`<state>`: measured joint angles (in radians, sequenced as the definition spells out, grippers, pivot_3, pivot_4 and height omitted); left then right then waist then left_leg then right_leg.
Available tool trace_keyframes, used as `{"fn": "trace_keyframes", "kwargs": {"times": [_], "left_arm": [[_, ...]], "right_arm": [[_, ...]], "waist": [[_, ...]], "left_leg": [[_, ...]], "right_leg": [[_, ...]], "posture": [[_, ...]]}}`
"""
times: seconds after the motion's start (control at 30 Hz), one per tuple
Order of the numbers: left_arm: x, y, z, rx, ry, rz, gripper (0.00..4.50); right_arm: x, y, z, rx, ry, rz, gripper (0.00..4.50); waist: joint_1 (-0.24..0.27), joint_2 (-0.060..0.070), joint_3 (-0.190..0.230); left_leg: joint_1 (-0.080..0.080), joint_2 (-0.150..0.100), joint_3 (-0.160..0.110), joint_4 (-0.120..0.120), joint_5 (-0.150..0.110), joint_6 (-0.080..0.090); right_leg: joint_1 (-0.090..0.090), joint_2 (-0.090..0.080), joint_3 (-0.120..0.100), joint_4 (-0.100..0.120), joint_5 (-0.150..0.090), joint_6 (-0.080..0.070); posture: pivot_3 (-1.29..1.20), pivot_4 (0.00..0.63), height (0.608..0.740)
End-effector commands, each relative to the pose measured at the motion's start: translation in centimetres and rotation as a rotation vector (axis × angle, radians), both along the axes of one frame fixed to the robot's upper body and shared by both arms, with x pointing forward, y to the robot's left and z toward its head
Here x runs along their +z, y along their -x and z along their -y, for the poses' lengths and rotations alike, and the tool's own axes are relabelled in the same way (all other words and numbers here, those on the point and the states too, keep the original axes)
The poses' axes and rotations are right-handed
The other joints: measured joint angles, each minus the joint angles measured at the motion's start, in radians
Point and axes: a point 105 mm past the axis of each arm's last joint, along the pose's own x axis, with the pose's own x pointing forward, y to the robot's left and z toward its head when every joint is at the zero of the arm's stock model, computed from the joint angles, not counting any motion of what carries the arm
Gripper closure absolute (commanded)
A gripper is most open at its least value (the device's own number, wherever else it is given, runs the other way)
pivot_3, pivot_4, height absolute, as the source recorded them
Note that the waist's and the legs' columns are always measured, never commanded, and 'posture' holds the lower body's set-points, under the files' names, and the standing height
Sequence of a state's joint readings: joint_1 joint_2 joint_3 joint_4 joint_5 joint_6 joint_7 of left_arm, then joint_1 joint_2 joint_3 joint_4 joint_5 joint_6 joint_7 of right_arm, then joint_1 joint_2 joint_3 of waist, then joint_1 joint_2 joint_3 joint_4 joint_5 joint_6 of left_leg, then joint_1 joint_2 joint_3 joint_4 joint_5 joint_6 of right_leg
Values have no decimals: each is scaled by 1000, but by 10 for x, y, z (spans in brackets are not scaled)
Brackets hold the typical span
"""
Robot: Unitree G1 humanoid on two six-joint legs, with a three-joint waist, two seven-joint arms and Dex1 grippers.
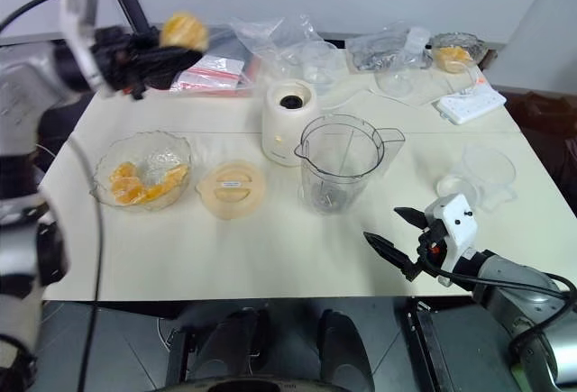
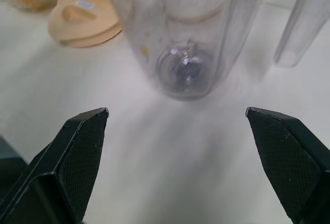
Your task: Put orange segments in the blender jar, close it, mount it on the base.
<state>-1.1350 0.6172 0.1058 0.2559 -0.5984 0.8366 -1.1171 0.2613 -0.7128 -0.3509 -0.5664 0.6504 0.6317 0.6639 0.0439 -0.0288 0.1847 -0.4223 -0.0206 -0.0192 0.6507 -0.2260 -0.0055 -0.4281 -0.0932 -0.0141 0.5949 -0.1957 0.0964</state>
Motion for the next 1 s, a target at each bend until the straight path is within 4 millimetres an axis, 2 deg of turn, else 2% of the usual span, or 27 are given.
{"fn": "trace_keyframes", "kwargs": {"times": [0.03, 0.1, 0.17, 0.27, 0.37, 0.53, 0.6, 0.67, 0.77, 0.9, 1.0], "left_arm": [[-2, 1, 52, -208, -49, 15, 3296], [-15, 0, 82, -297, -119, 33, 3296], [-29, -6, 101, -331, -176, 30, 3296], [-65, -21, 128, -308, -316, 50, 3296], [-89, -29, 141, -285, -417, 76, 3296], [-104, -27, 158, -320, -481, 107, 3296], [-104, -27, 161, -329, -473, 113, 2775], [-101, -26, 161, -341, -458, 123, 1966], [-94, -25, 162, -350, -418, 149, 378], [-73, -26, 161, -326, -300, 177, 378], [-46, -27, 153, -306, -160, 179, 378]], "right_arm": [[11, -1, -4, -9, -9, 60, 0], [11, 1, -6, -21, -12, 68, 0], [12, 2, -6, -39, -13, 77, 0], [13, 7, -4, -70, 1, 89, 0], [12, 11, -2, -99, 20, 97, 0], [14, 15, -1, -138, 11, 120, 0], [14, 16, -2, -150, 7, 128, 0], [14, 17, -2, -157, 6, 130, 0], [10, 17, -3, -163, 5, 126, 0], [11, 13, -2, -176, -1, 141, 0], [12, 6, 7, -236, 16, 182, 0]], "waist": [[-3, 0, 0], [-4, 1, 0], [-8, 1, 0], [-11, 1, 0], [-9, 1, 0], [-4, 1, 0], [-4, 2, 0], [-4, 2, 0], [-6, 2, 1], [-6, 2, 1], [-6, 2, 1]], "left_leg": [[-1, 0, 2, 1, 0, 1], [-1, 0, 5, 1, -1, 3], [-1, -1, 7, 1, -2, 5], [0, -1, 10, 2, -4, 8], [0, 0, 11, 3, -4, 8], [0, 2, 10, 3, -5, 8], [-1, 2, 10, 4, -5, 8], [-3, 2, 10, 6, -6, 10], [-3, 2, 10, 9, -7, 12], [-3, 3, 10, 11, -7, 12], [-3, 3, 10, 12, -7, 12]], "right_leg": [[0, 0, 0, 0, 0, 0], [0, 0, 1, 0, -1, 1], [0, 0, 2, 0, -1, 1], [-2, 2, 5, 1, -1, 2], [-2, 3, 5, 1, -1, 2], [-2, 4, 5, 1, -1, 2], [-2, 4, 5, 1, -1, 2], [-2, 4, 5, 0, -1, 2], [-2, 4, 6, 1, -1, 2], [-2, 4, 5, 2, 0, 3], [-1, 4, 6, 2, 0, 4]], "posture": [[0, 150, 740], [0, 150, 740], [0, 150, 740], [0, 150, 740], [0, 150, 740], [0, 150, 740], [0, 150, 740], [0, 150, 740], [0, 150, 740], [0, 150, 740], [0, 150, 740]]}}
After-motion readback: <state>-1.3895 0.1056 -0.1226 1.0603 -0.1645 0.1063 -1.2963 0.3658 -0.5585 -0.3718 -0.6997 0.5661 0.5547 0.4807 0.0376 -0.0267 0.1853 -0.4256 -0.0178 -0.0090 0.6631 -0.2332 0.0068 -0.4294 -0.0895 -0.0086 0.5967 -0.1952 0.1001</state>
